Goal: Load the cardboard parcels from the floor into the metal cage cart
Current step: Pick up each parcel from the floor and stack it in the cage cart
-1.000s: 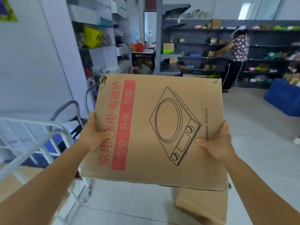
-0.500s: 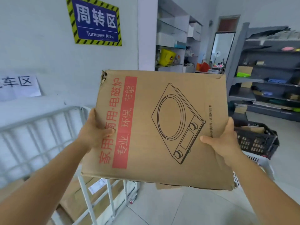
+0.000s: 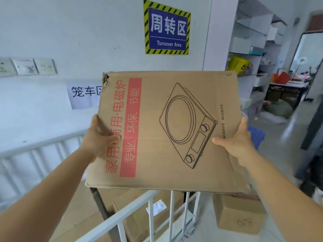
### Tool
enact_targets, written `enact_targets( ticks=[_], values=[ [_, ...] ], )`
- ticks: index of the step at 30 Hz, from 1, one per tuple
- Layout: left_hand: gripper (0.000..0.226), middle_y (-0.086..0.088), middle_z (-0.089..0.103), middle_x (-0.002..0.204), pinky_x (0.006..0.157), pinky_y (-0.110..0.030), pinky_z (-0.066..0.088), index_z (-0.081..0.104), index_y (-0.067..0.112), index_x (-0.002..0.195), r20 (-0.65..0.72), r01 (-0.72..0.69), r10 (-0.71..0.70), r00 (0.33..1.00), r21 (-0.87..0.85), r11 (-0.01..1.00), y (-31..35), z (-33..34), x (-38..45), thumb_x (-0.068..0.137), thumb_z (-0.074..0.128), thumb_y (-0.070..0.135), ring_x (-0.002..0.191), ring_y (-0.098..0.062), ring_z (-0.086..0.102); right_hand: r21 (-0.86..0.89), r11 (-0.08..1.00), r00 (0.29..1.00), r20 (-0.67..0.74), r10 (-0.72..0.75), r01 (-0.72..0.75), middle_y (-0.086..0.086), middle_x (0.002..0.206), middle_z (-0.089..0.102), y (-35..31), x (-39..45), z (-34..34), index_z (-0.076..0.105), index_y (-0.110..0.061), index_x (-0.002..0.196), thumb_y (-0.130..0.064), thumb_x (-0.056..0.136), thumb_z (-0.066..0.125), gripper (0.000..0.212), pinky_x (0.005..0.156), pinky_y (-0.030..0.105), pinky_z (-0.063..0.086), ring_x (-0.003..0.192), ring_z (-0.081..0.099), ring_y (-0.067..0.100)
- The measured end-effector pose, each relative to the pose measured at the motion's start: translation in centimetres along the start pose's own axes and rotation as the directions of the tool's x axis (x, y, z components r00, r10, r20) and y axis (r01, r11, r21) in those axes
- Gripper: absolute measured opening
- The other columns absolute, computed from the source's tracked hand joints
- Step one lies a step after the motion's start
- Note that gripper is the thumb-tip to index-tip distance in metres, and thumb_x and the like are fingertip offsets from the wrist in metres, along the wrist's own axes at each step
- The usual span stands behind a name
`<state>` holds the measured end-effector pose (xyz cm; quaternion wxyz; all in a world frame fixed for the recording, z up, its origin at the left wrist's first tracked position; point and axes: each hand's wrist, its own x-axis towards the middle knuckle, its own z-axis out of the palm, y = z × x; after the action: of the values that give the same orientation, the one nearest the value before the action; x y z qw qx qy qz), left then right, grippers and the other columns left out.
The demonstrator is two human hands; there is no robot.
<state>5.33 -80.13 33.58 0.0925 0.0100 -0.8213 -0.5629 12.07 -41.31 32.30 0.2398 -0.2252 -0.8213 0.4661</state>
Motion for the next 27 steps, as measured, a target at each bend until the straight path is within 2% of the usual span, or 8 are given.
enact_targets(
  ticks=[5,7,9,12,16,18,22,27],
  values=[
    [0.09,-0.008,0.062,0.103,0.053,-0.033,0.051,0.019,0.029,0.144,-0.095,0.076,-0.075,0.993,0.01,0.997,-3.4,-4.5,2.9,0.078,0.078,0.011,0.076,-0.022,0.066,0.026,0.999,0.991,0.132,-0.037,0.034,0.01,0.152,0.029,-3.1,2.1,7.7,0.002,-0.04,0.152,-0.025,0.064,0.09,0.125,0.108,0.053,0.036,0.134,0.038,0.034],
    [0.087,-0.01,0.063,0.102,0.055,-0.036,0.053,0.023,0.03,0.14,-0.144,0.112,-0.108,0.984,0.019,0.994,-4.8,-5.9,4.0,0.077,0.079,0.012,0.077,-0.026,0.066,0.03,0.998,0.98,0.19,-0.067,0.063,0.008,0.151,0.028,-4.0,3.1,10.7,-0.003,-0.043,0.15,-0.027,0.064,0.089,0.127,0.109,0.053,0.035,0.136,0.035,0.033],
    [0.077,-0.013,0.065,0.102,0.059,-0.042,0.057,0.029,0.027,0.129,-0.192,0.154,-0.145,0.971,0.035,0.987,-6.3,-6.8,5.0,0.075,0.081,0.014,0.078,-0.031,0.068,0.002,0.997,0.971,0.224,-0.081,0.082,0.007,0.147,0.032,-4.5,4.3,13.5,-0.002,-0.049,0.146,-0.032,0.061,0.088,0.125,0.106,0.057,0.037,0.133,0.038,0.036],
    [0.07,-0.014,0.066,0.097,0.058,-0.04,0.057,0.033,0.025,0.122,-0.262,0.197,-0.177,0.949,0.055,0.979,-8.5,-7.3,6.7,0.074,0.082,0.013,0.076,-0.03,0.068,-0.009,0.996,0.948,0.306,-0.085,0.092,0.007,0.146,0.031,-4.7,6.6,17.8,0.0,-0.048,0.147,-0.031,0.065,0.087,0.121,0.105,0.056,0.038,0.131,0.038,0.037],
    [0.079,-0.013,0.065,0.099,0.056,-0.039,0.057,0.031,0.028,0.131,-0.321,0.269,-0.238,0.917,0.056,0.961,-11.1,-6.4,10.0,0.073,0.083,0.015,0.075,-0.03,0.069,-0.012,0.994,0.916,0.389,-0.099,0.113,0.008,0.141,0.036,-4.2,11.3,23.8,0.006,-0.046,0.145,-0.03,0.062,0.088,0.118,0.102,0.055,0.041,0.126,0.042,0.037],
    [0.071,-0.015,0.066,0.099,0.057,-0.042,0.058,0.035,0.025,0.124,-0.359,0.318,-0.275,0.892,0.067,0.946,-12.2,-5.5,12.0,0.073,0.083,0.015,0.075,-0.032,0.07,-0.022,0.994,0.894,0.44,-0.086,0.106,0.009,0.139,0.038,-3.6,14.2,27.0,0.007,-0.042,0.145,-0.031,0.059,0.088,0.119,0.101,0.057,0.041,0.123,0.044,0.038],
    [0.058,-0.018,0.065,0.091,0.054,-0.038,0.057,0.038,0.019,0.113,-0.39,0.41,-0.353,0.851,0.069,0.91,-14.5,-2.6,15.8,0.076,0.08,0.007,0.071,-0.032,0.069,-0.057,0.995,0.832,0.554,-0.038,0.083,0.01,0.142,0.036,-1.7,19.4,32.6,0.009,-0.041,0.145,-0.03,0.062,0.088,0.116,0.103,0.057,0.039,0.127,0.042,0.038],
    [0.063,-0.02,0.065,0.091,0.052,-0.037,0.055,0.036,0.02,0.117,-0.42,0.544,-0.482,0.769,0.033,0.839,-18.4,0.9,19.1,0.074,0.08,0.007,0.068,-0.032,0.069,-0.116,0.992,0.763,0.645,0.035,0.053,0.009,0.135,0.046,1.2,24.6,39.2,0.021,-0.026,0.139,-0.026,0.062,0.089,0.103,0.097,0.053,0.045,0.118,0.05,0.035]
  ],
)
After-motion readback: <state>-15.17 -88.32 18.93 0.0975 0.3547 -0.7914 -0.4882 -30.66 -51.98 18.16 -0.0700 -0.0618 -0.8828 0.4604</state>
